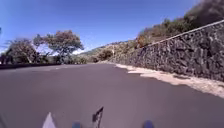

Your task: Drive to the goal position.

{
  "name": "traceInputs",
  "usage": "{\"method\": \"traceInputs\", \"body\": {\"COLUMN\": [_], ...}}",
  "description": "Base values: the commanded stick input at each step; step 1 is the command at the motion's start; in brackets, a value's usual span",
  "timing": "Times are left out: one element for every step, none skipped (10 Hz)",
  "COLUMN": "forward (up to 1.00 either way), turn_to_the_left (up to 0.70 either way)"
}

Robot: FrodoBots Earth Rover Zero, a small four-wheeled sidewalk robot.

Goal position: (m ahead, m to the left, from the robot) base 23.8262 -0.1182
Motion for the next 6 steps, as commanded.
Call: {"method": "traceInputs", "body": {"forward": [0.70,0.70,0.70,0.70,0.70,0.70], "turn_to_the_left": [0.00,0.00,0.00,0.00,0.00,0.00]}}
